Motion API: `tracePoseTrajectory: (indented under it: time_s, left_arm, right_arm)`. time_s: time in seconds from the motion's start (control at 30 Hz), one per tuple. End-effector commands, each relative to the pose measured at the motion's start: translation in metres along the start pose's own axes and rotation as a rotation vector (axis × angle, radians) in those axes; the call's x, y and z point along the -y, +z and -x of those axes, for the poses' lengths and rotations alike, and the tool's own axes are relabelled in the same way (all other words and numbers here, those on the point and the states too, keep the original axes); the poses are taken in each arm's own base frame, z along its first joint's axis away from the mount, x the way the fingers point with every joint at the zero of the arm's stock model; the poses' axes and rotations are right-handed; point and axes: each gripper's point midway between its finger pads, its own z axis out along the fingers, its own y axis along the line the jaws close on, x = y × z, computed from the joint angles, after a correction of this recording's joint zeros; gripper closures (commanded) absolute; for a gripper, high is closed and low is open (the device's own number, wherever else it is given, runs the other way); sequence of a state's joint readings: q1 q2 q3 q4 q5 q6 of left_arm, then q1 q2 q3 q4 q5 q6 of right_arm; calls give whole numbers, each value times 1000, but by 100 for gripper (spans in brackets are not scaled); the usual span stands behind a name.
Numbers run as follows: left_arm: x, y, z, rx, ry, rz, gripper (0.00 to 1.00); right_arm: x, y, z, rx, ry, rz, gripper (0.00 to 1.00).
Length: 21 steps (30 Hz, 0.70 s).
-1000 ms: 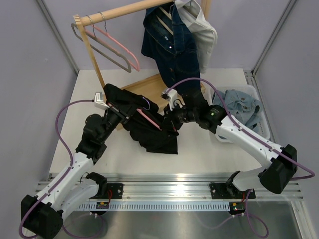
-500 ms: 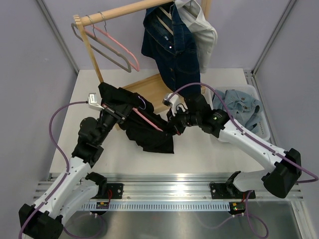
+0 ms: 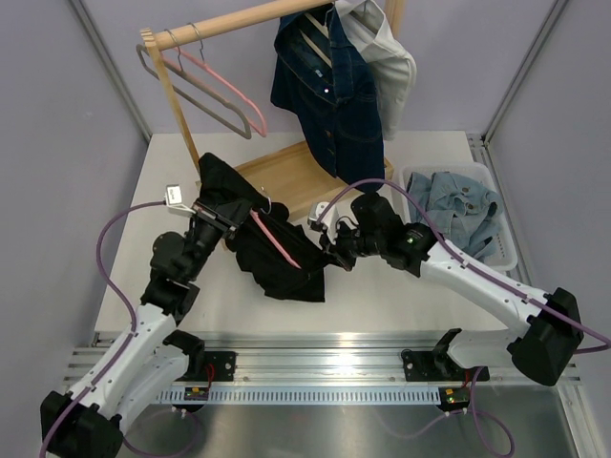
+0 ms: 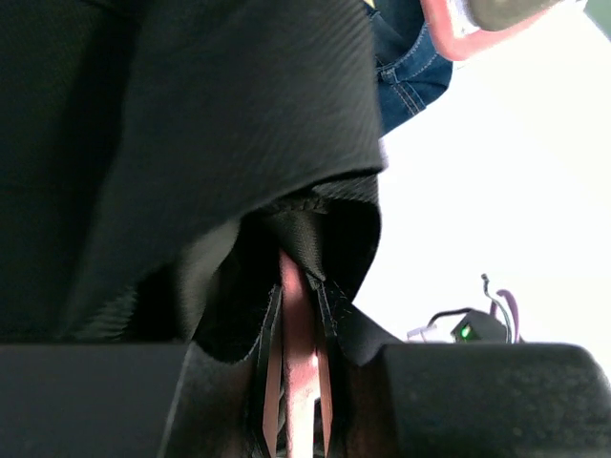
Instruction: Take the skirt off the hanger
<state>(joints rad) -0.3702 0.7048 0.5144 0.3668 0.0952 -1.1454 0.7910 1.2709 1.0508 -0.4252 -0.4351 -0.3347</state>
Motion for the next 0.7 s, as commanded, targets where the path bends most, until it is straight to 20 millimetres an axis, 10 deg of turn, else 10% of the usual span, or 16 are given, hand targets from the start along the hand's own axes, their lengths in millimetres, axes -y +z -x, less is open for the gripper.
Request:
tracePoseTrajectory:
  time_s: [0.0, 0.37, 0.67]
  left_arm:
    - [73, -3, 65, 270, -52, -287, 100]
    - [55, 6, 43, 175, -73, -271, 100]
    - [49, 14, 34, 137, -109, -255, 100]
  right_arm:
    - [-19, -8, -67, -236, -7, 81, 100]
    - [-37, -82, -2, -81, -534, 176, 39]
    - [-60, -86, 35, 14, -666, 288, 28]
